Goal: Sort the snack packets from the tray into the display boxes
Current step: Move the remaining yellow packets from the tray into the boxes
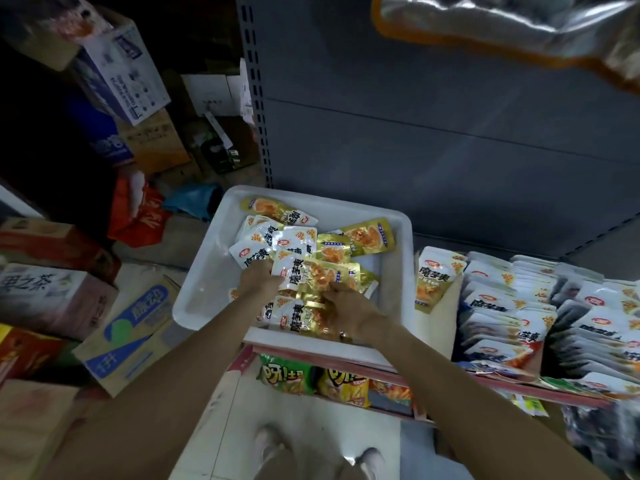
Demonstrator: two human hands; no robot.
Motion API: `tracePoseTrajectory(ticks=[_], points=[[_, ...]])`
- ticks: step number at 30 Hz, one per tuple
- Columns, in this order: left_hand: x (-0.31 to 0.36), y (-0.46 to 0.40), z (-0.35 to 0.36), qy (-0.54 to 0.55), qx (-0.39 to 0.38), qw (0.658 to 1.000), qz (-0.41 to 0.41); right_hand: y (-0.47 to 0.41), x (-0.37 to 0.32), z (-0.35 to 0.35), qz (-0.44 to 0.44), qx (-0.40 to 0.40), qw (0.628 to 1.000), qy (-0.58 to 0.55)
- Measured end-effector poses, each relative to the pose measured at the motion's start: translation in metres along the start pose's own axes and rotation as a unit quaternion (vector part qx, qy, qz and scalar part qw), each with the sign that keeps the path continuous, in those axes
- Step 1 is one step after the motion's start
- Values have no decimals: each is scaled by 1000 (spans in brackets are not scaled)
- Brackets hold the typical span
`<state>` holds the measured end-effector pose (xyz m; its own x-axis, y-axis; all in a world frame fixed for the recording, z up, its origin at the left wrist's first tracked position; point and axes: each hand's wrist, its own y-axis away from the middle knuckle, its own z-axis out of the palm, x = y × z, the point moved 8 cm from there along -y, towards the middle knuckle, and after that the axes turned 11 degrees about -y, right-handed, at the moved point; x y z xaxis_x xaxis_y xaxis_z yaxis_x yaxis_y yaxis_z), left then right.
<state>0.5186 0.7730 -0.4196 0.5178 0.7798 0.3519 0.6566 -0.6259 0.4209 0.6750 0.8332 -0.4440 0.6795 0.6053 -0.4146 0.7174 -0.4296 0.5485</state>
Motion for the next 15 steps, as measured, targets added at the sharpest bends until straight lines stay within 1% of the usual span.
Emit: tracePoseTrajectory(ticks=[1,3,4,6,8,10,12,14,15], points=[[6,3,-5,-1,19,1000,16,2,0,-3,0,1,1000,-24],[19,9,-15,10,55,997,54,12,-2,-17,1,39,995,-96],[24,13,-20,27,67,995,72,19,-3,-28,0,75,990,-124],[38,22,-33,45,92,987,122,37,-7,-55,-15,173,974,-148],[59,34,-44,33,114,972,204,56,-12,-83,-52,262,947,-176],[82,50,-54,28,125,952,278,72,-16,-106,-82,294,929,-208],[105,63,-59,31,129,933,336,85,-16,-124,-91,307,923,-213],[124,73,-63,61,138,922,357,101,-10,-142,-88,334,915,-208],[130,77,-65,100,141,920,351,109,-5,-150,-85,351,907,-215]])
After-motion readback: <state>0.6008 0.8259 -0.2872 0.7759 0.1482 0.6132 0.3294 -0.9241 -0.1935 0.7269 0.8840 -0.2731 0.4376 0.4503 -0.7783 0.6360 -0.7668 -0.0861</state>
